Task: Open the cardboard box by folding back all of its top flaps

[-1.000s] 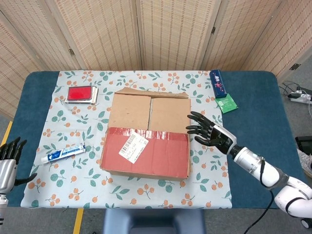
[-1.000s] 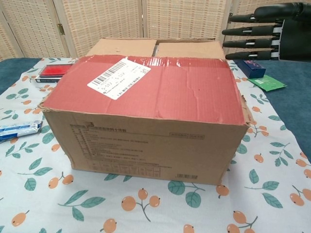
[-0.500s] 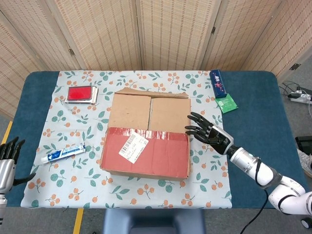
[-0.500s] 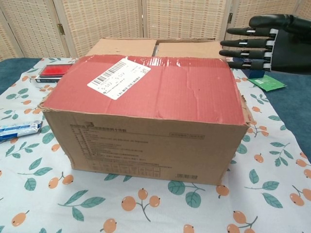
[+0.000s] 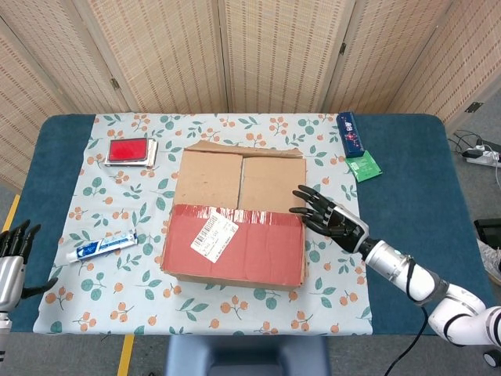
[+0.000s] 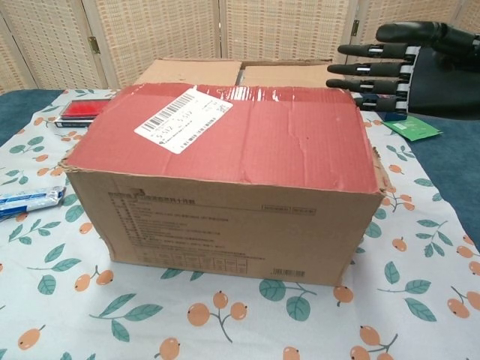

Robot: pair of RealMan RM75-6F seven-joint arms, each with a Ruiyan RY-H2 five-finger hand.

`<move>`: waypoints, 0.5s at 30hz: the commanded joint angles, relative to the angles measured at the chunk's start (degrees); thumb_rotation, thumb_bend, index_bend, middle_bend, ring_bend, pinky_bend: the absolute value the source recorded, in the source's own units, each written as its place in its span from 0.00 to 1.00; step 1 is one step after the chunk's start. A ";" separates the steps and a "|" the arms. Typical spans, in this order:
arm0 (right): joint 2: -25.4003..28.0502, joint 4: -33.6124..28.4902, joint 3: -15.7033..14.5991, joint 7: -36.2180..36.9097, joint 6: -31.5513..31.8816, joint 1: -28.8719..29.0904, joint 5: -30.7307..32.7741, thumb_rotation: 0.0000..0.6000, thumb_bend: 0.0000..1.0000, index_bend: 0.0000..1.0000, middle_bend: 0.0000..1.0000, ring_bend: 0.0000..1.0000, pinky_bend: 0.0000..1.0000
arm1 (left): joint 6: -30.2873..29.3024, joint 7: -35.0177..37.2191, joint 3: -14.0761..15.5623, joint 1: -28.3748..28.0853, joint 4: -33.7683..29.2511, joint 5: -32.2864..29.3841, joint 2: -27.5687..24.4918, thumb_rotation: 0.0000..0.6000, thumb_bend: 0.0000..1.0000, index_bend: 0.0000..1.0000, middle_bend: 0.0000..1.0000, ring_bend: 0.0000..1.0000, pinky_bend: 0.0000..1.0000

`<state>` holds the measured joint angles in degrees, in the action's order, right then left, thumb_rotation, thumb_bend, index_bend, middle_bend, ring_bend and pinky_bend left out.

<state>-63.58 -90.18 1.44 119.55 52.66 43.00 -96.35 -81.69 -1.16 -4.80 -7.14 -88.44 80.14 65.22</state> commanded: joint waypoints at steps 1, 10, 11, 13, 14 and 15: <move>1.02 -1.78 -0.71 -0.63 1.42 0.03 -0.63 1.00 0.39 0.00 0.03 0.16 0.16 | -0.17 -0.05 0.07 0.04 -0.08 0.21 0.01 1.00 0.13 0.00 0.04 0.06 0.00; 3.70 -5.30 -1.74 -2.25 4.74 0.05 -1.04 1.00 0.39 0.00 0.03 0.16 0.16 | -0.45 -0.28 0.58 -0.03 -0.49 1.46 0.03 1.00 0.13 0.00 0.04 0.05 0.00; 4.24 -5.81 -1.79 -2.48 5.04 0.04 -0.95 1.00 0.39 0.00 0.03 0.16 0.16 | -0.47 -0.49 0.65 -0.05 -0.48 1.60 0.10 1.00 0.14 0.00 0.04 0.05 0.00; 5.17 -6.83 -1.89 -2.81 5.67 0.02 -1.01 1.00 0.39 0.00 0.03 0.16 0.16 | -0.32 -0.82 0.67 -0.13 -0.51 1.54 0.24 1.00 0.13 0.00 0.04 0.05 0.00; 5.55 -7.26 -1.95 -2.92 6.02 -0.01 -1.14 1.00 0.39 0.00 0.03 0.16 0.16 | -0.27 -0.96 0.63 -0.17 -0.52 1.45 0.30 1.00 0.13 0.00 0.04 0.05 0.00; 5.93 -7.68 -2.05 -3.03 6.38 -0.03 -1.36 1.00 0.39 0.00 0.02 0.16 0.16 | -0.26 -1.12 0.60 -0.19 -0.53 1.37 0.35 1.00 0.13 0.00 0.04 0.05 0.00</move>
<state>-58.01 -97.46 -0.48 116.73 58.65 43.01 -97.53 -81.97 -2.24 -4.19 -7.31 -88.96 81.55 65.54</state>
